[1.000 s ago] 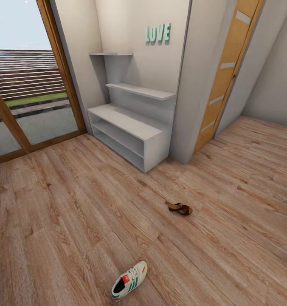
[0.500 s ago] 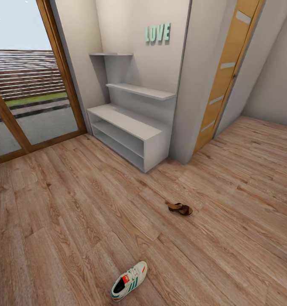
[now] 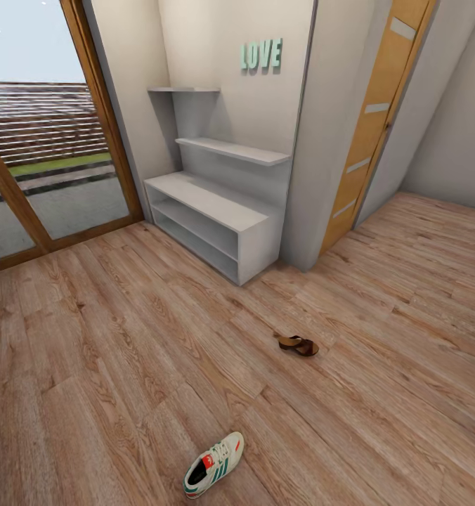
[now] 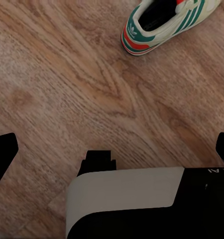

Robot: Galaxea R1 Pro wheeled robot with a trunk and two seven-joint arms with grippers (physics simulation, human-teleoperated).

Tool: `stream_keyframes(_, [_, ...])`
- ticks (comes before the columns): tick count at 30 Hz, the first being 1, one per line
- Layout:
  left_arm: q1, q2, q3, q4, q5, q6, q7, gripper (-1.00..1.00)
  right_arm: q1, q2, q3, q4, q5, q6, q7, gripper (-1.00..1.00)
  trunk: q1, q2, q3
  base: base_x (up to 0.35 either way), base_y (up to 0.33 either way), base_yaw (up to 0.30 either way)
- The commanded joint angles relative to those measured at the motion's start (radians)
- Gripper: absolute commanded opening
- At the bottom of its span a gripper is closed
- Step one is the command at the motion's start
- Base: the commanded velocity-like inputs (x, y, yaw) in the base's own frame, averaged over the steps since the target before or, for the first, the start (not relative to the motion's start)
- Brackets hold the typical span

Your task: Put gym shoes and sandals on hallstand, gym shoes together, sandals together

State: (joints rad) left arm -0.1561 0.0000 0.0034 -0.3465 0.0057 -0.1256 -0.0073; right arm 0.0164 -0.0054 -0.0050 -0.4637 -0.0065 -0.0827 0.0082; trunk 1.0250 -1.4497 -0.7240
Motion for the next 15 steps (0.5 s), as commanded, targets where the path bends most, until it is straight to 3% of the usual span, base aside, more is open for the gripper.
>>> stream_keyframes(1, [0.0, 0.0, 0.0, -0.003, 0.001, -0.003, -0.001, 1.0, 0.0, 0.0, -0.001, -0.002, -0.001, -0.001, 0.0, 1.0, 0.0, 0.0, -0.001, 0.0, 0.0, 0.0])
stream_keyframes(7, [-0.019, 0.002, 0.001, -0.066, 0.0, -0.003, -0.001, 1.0, 0.0, -0.003, -0.001, -0.017, 0.001, 0.005, 0.001, 1.0, 0.0, 0.0, -0.001, 0.0, 0.0, 0.0])
stream_keyframes(15, [-0.068, 0.011, 0.0, -0.156, 0.0, -0.003, -0.008, 1.0, -0.001, -0.004, -0.001, -0.189, 0.003, 0.046, 0.0, 1.0, 0.0, 0.0, -0.001, 0.0, 0.0, 0.0])
